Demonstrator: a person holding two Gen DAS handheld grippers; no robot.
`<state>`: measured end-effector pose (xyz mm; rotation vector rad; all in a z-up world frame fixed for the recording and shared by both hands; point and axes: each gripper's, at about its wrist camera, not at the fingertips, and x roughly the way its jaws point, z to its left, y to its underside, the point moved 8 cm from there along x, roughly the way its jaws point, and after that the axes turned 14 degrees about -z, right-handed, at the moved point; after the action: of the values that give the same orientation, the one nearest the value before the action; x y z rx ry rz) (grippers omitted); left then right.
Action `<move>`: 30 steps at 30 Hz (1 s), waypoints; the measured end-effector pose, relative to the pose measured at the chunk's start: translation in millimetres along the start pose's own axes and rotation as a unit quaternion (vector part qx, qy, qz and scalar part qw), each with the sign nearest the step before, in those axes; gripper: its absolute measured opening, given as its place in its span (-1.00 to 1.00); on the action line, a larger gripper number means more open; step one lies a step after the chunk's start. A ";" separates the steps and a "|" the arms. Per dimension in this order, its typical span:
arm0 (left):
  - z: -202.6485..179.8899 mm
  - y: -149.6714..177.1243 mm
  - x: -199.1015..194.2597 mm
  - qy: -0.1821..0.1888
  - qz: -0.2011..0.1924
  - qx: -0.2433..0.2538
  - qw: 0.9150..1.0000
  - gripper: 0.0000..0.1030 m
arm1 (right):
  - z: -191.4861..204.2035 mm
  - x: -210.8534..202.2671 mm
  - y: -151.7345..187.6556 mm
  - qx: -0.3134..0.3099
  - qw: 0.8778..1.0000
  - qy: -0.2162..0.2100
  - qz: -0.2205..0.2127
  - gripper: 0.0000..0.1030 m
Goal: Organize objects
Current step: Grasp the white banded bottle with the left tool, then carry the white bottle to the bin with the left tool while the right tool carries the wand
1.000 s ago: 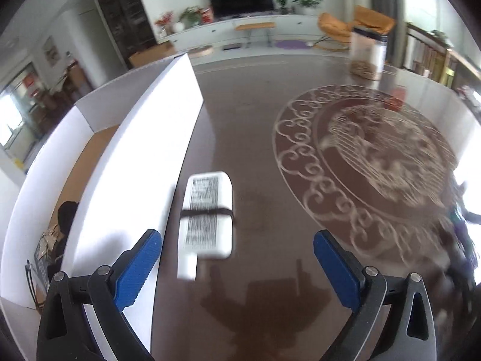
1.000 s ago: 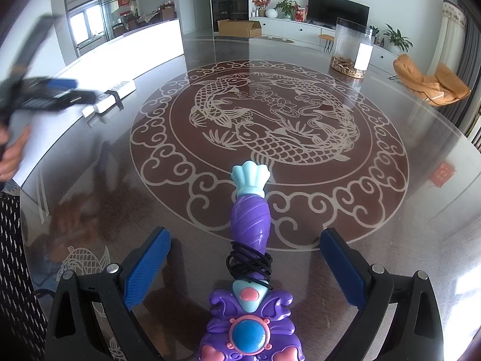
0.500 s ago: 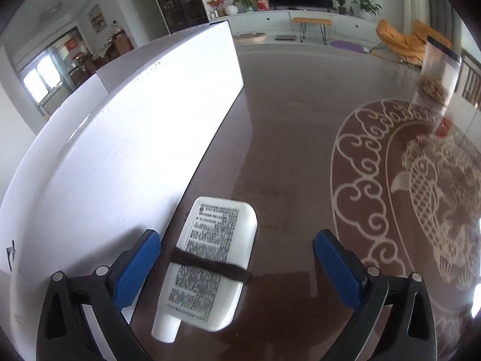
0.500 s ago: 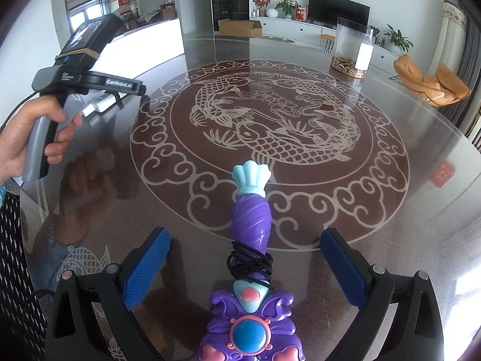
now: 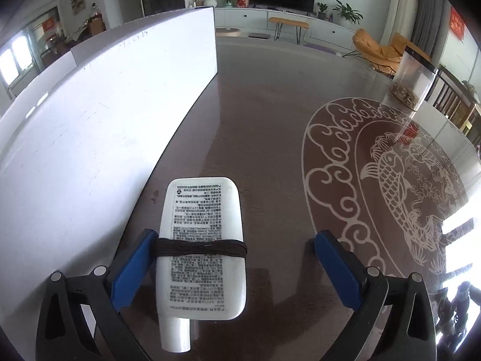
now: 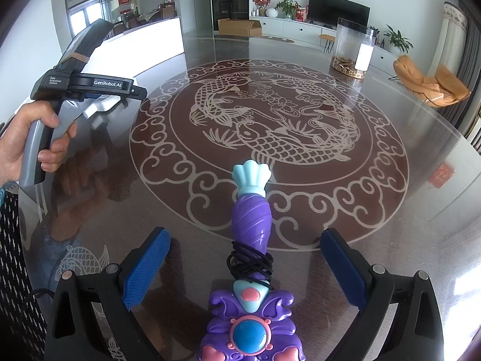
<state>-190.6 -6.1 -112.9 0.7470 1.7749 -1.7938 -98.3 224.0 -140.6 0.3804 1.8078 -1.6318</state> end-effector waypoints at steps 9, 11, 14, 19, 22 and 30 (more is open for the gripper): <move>0.3 -1.5 -8.2 -0.008 -0.017 0.000 1.000 0.63 | -0.4 0.3 -0.1 0.000 1.000 0.000 0.000 0.95; -2.2 -7.1 -9.3 -0.006 -0.031 0.004 1.000 0.14 | -0.2 0.3 -0.2 0.000 1.000 0.000 0.000 0.95; -4.0 -3.9 -13.8 -0.006 -0.035 0.009 0.999 0.04 | -0.2 0.3 0.0 -0.001 1.000 0.001 0.001 0.95; -7.2 15.1 -35.0 0.013 -0.046 0.009 0.999 0.03 | -1.0 -1.3 -3.1 0.017 0.999 -0.029 0.023 0.94; -7.1 26.3 -51.7 0.025 -0.058 0.000 0.998 0.03 | -0.7 -4.4 -16.6 0.009 0.998 -0.041 0.042 0.90; -0.2 23.0 -136.1 0.066 -0.119 -0.022 0.990 0.03 | -2.3 -5.8 -24.9 -0.003 0.997 -0.038 0.073 -0.55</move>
<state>-76.4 -10.0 -35.4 0.6749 2.0590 -1.8860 -109.9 223.1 -117.8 0.4313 1.6868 -1.5199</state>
